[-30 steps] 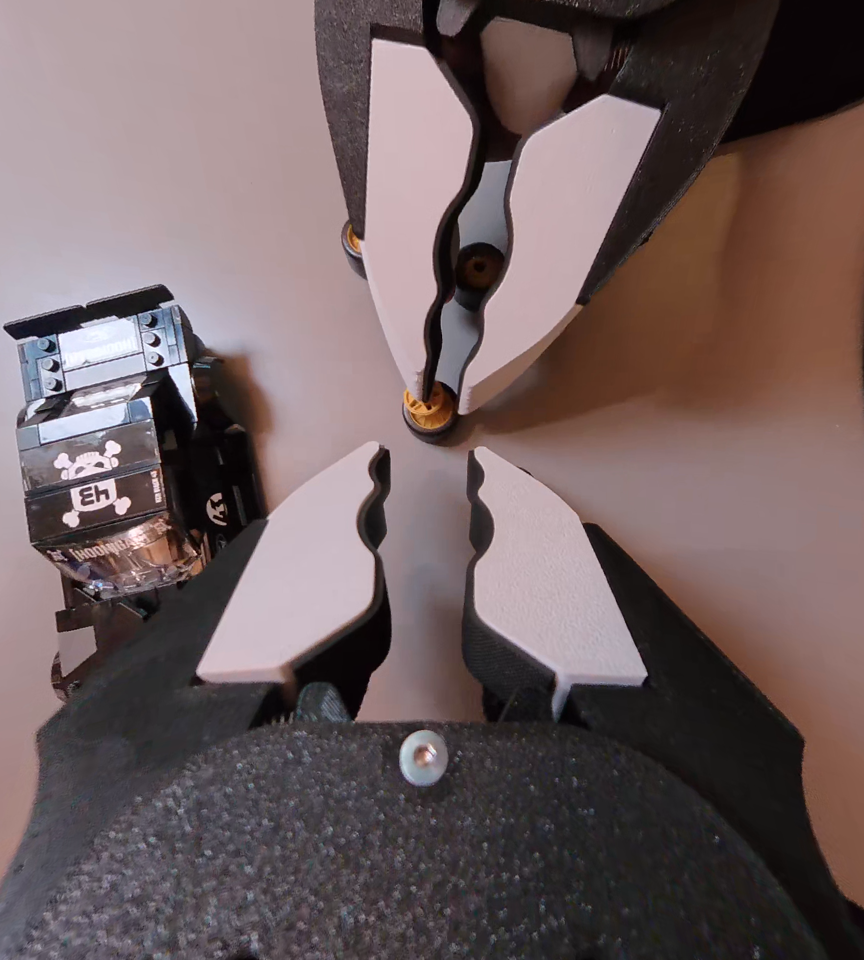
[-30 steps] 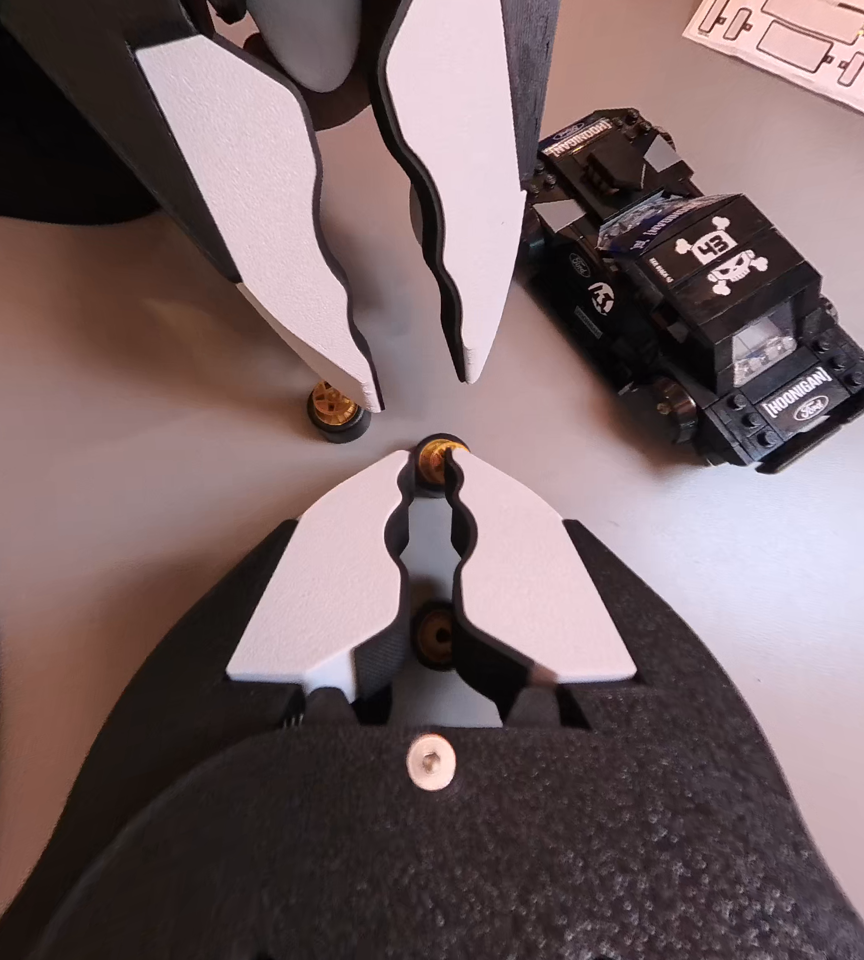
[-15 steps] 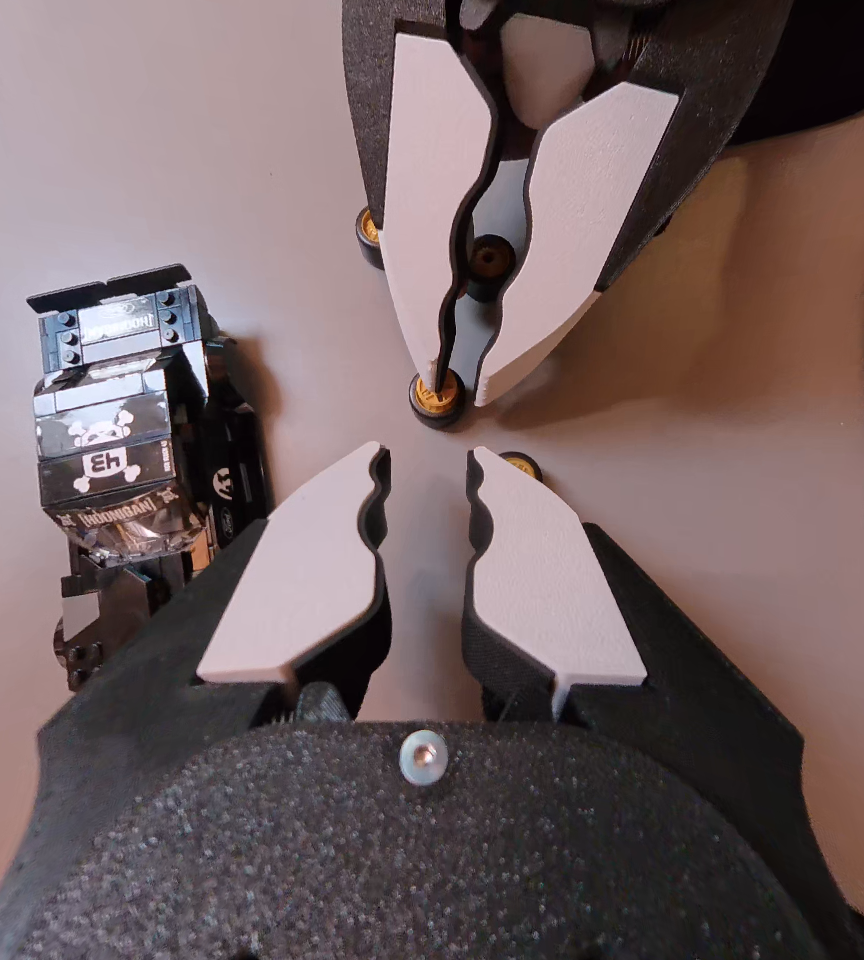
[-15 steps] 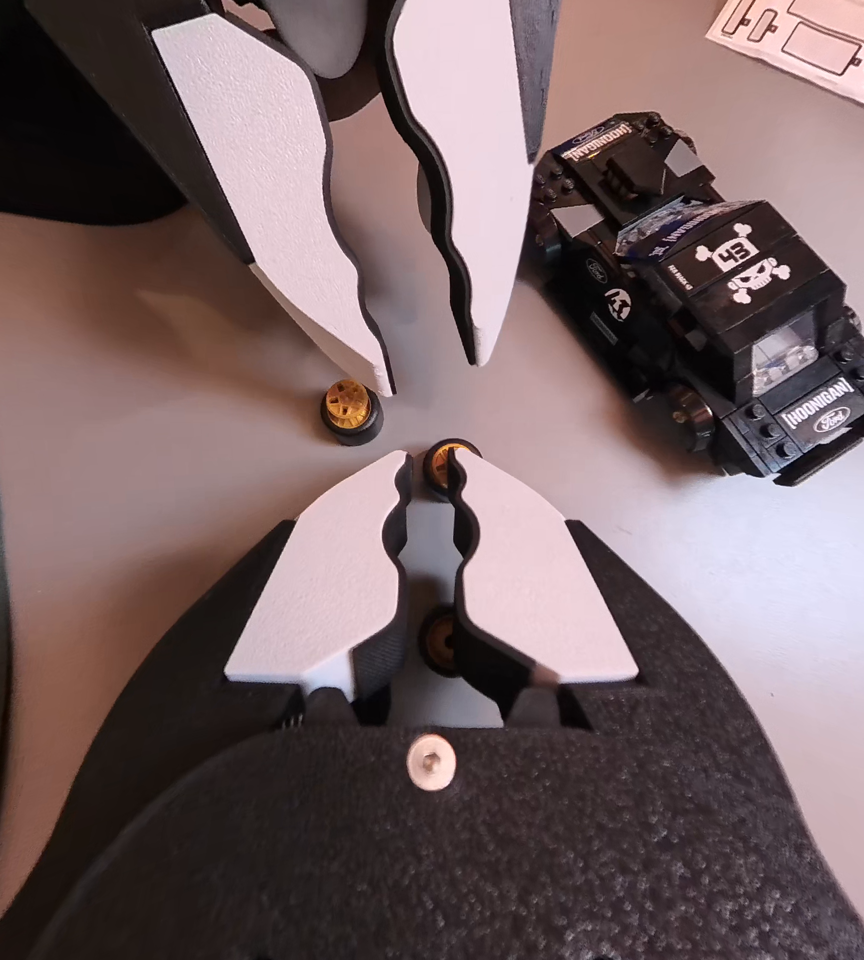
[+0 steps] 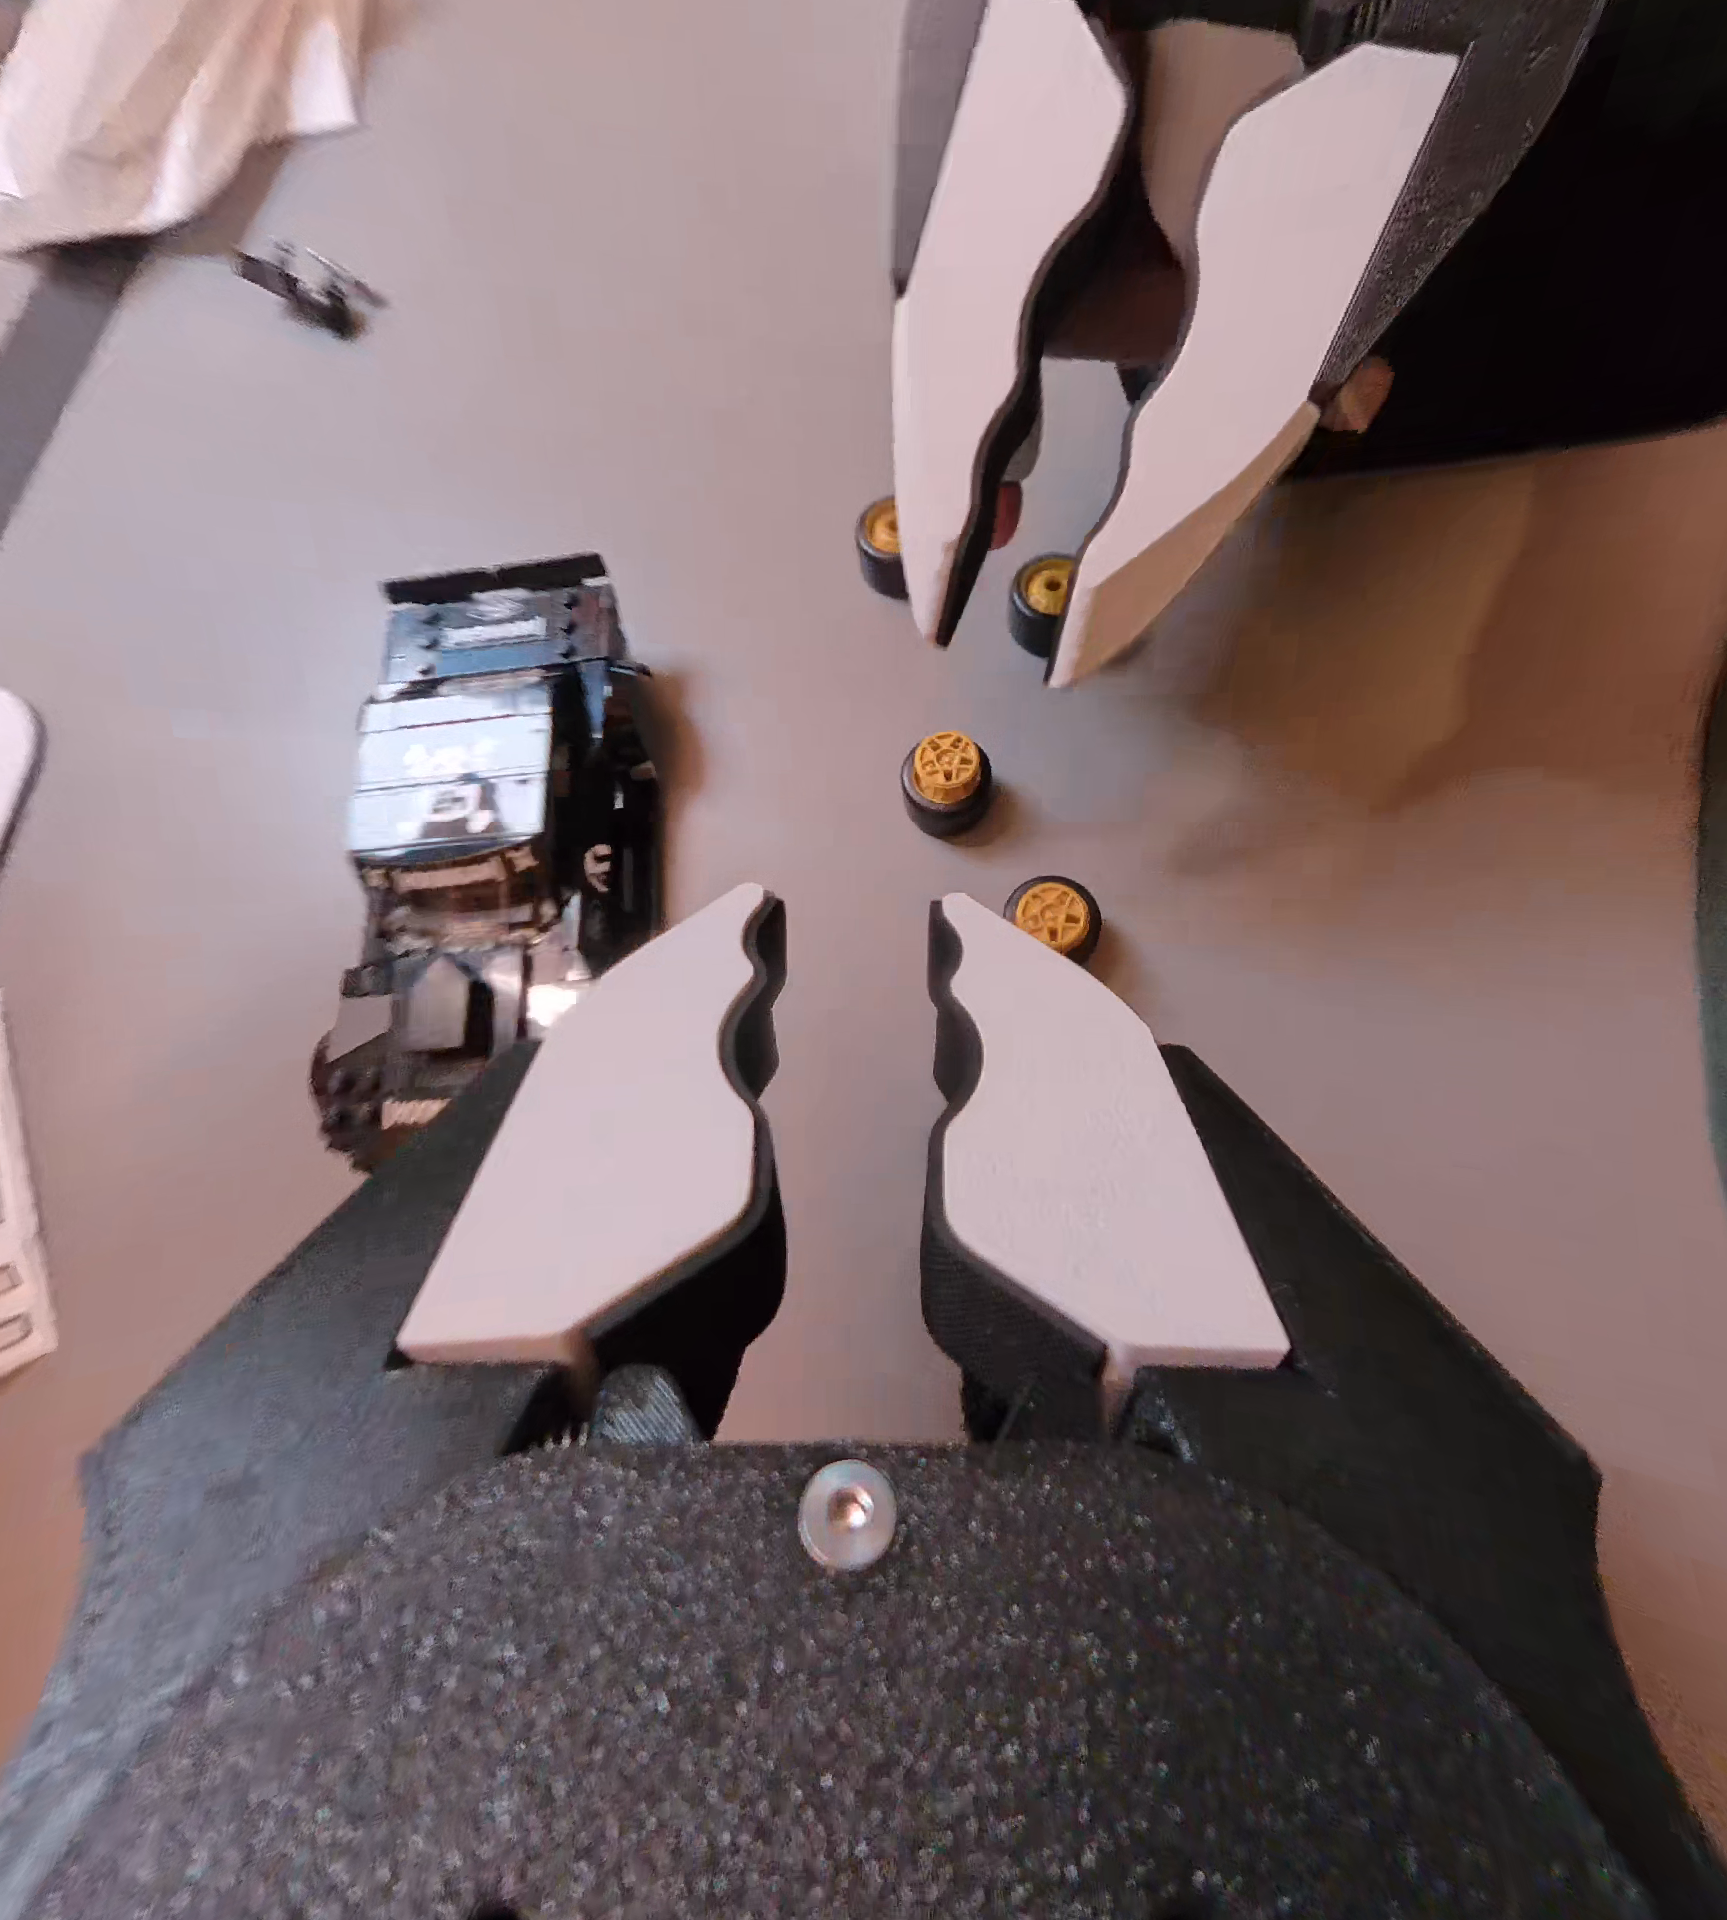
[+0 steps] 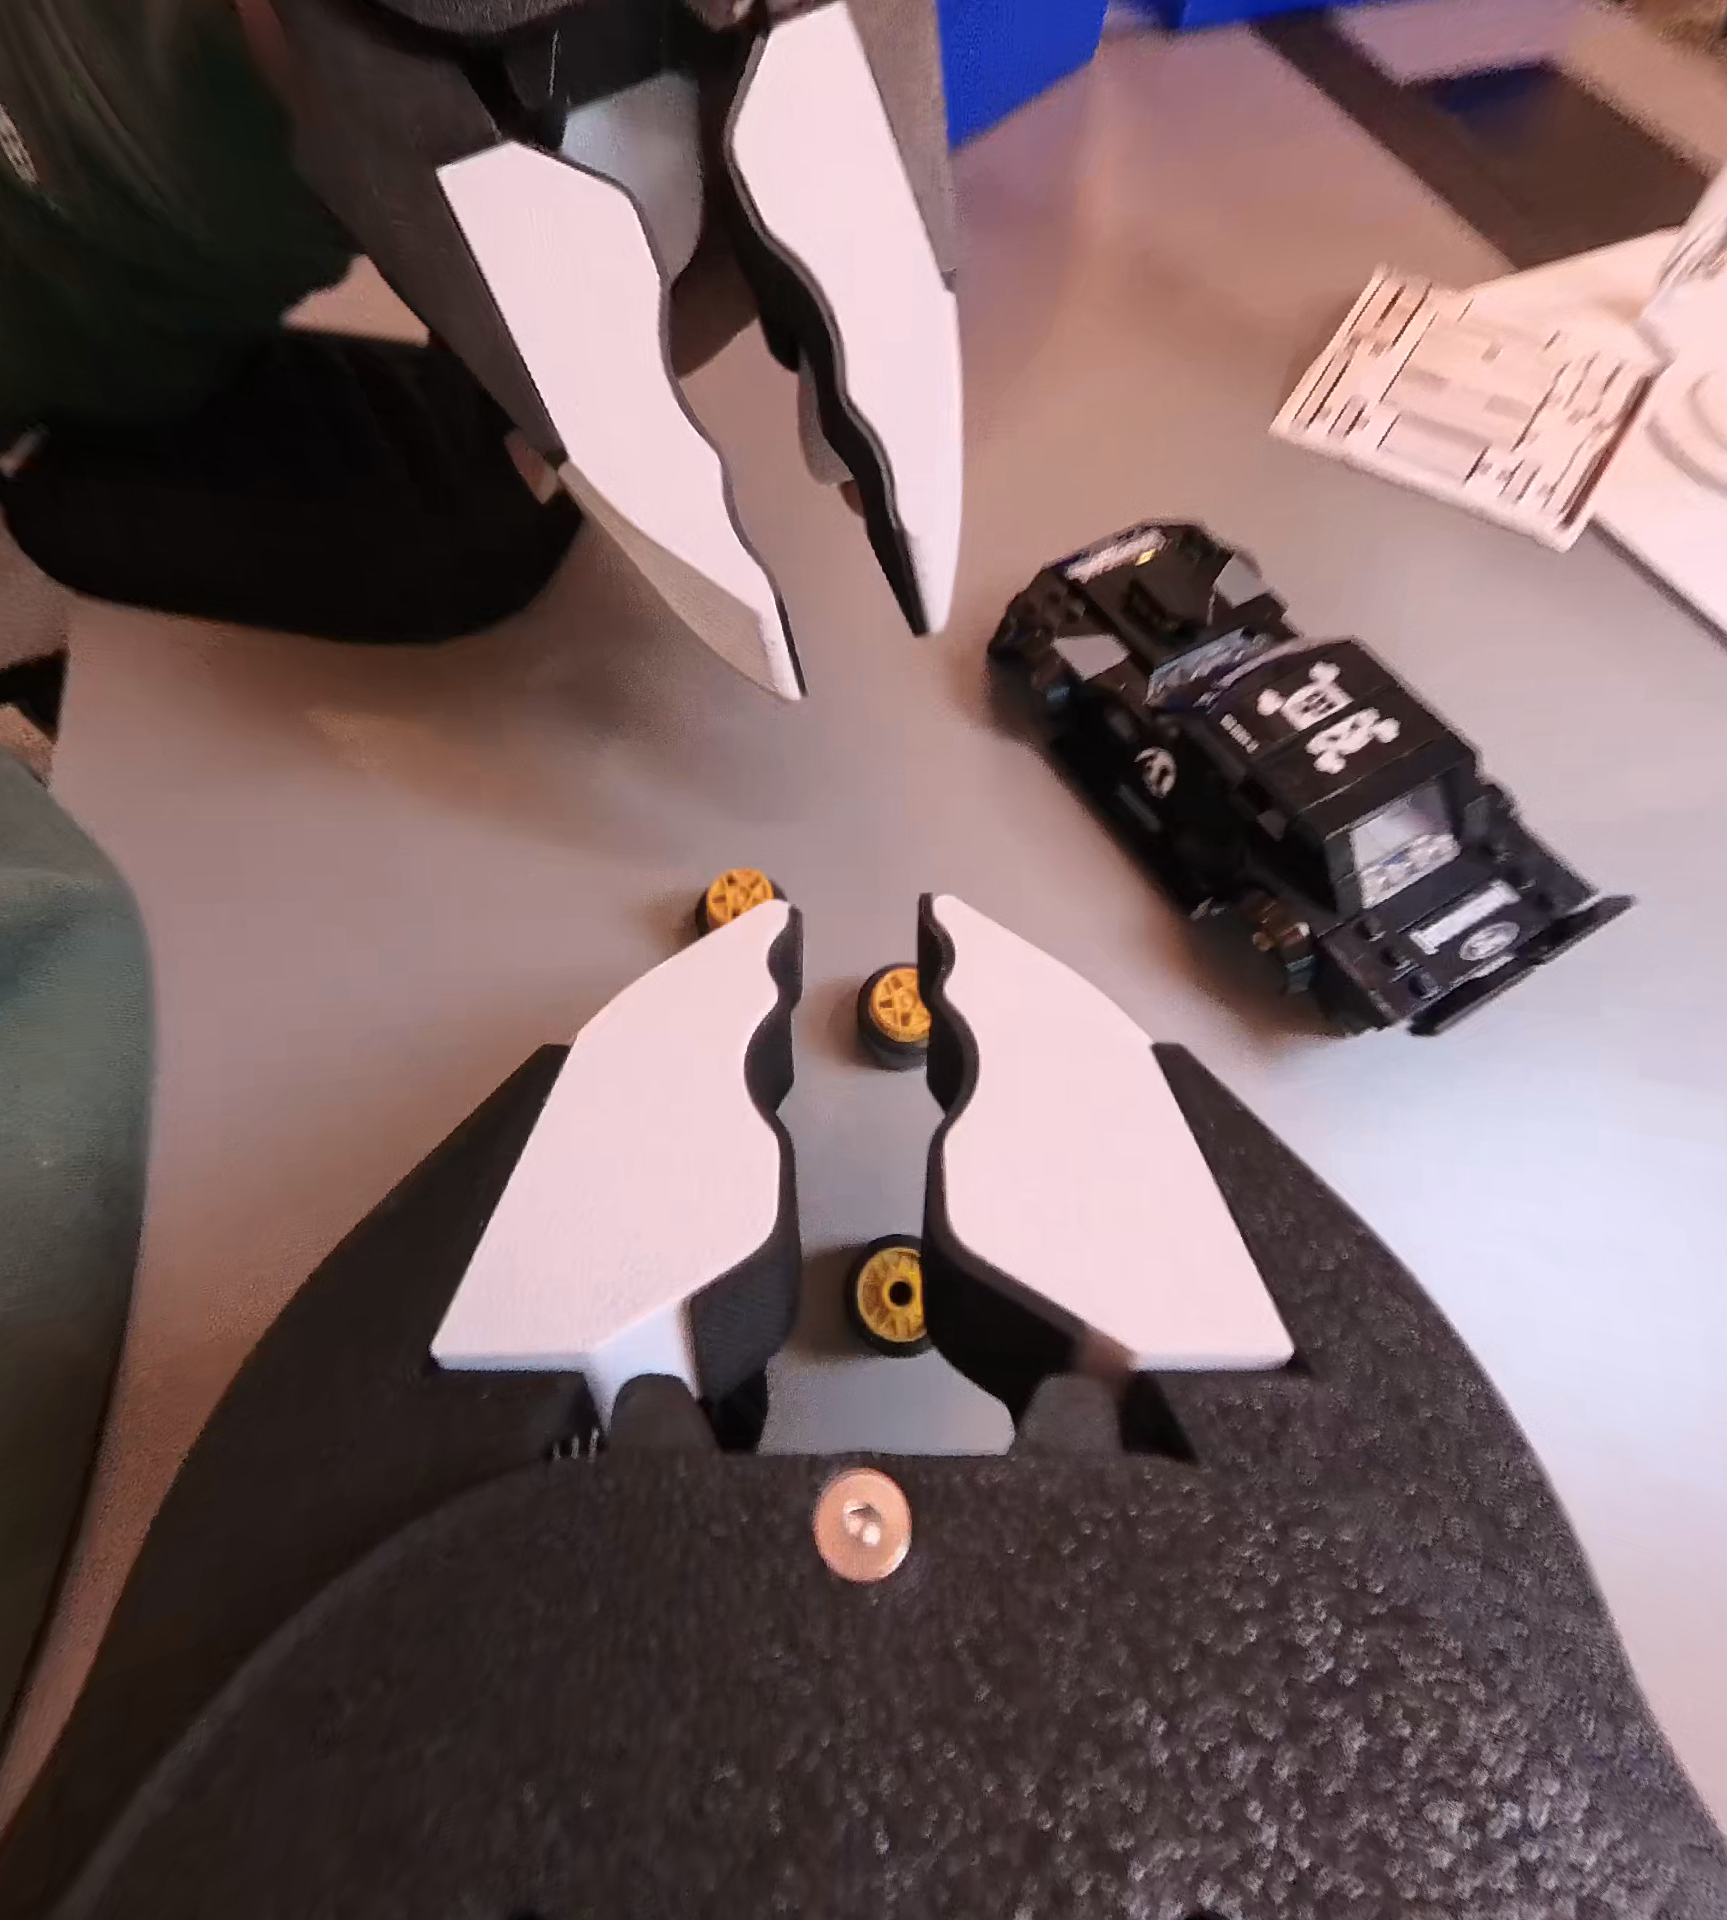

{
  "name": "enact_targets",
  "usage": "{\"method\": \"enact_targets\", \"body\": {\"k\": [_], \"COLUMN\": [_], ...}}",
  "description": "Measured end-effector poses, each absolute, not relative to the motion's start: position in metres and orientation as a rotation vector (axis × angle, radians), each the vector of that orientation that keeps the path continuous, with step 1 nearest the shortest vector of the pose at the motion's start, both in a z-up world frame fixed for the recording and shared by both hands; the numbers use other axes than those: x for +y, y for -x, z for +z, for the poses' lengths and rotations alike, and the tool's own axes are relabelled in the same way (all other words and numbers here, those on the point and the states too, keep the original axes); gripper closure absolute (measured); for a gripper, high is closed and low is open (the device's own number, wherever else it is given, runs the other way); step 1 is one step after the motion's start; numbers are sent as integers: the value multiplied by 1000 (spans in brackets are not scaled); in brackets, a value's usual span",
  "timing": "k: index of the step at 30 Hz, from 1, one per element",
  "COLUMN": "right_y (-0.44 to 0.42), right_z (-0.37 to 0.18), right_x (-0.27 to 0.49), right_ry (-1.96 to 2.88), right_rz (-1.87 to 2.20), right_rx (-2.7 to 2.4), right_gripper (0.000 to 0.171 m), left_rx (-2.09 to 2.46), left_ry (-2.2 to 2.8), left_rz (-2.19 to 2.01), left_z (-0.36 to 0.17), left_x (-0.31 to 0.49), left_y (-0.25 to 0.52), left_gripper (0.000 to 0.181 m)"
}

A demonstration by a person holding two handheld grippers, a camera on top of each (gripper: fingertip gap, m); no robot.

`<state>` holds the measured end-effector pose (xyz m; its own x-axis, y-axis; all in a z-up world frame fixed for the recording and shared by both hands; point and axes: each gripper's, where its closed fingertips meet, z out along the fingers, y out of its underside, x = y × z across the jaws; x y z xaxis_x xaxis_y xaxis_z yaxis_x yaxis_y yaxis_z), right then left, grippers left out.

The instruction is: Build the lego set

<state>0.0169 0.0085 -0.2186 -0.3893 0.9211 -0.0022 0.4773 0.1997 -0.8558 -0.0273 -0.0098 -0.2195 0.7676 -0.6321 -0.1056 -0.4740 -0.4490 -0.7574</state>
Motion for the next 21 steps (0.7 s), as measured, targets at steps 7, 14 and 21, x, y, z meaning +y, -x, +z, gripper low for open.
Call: {"method": "enact_targets", "body": {"k": [7, 14, 21], "right_y": [-37, -55, -49], "right_z": [-177, -184, -195], "right_x": [46, 83, 81], "right_ry": [1295, 1435, 1465], "right_rz": [1168, 1120, 1028], "right_rx": [-1600, -1431, -1490], "right_gripper": [142, 142, 146], "left_rx": [412, 54, 488], "left_ry": [1899, 2016, 2618], "left_rz": [-49, 335, 141], "left_z": [-131, -96, -211], "left_x": [-58, -153, -210], "left_y": [108, 265, 299], "left_gripper": [171, 181, 165]}}
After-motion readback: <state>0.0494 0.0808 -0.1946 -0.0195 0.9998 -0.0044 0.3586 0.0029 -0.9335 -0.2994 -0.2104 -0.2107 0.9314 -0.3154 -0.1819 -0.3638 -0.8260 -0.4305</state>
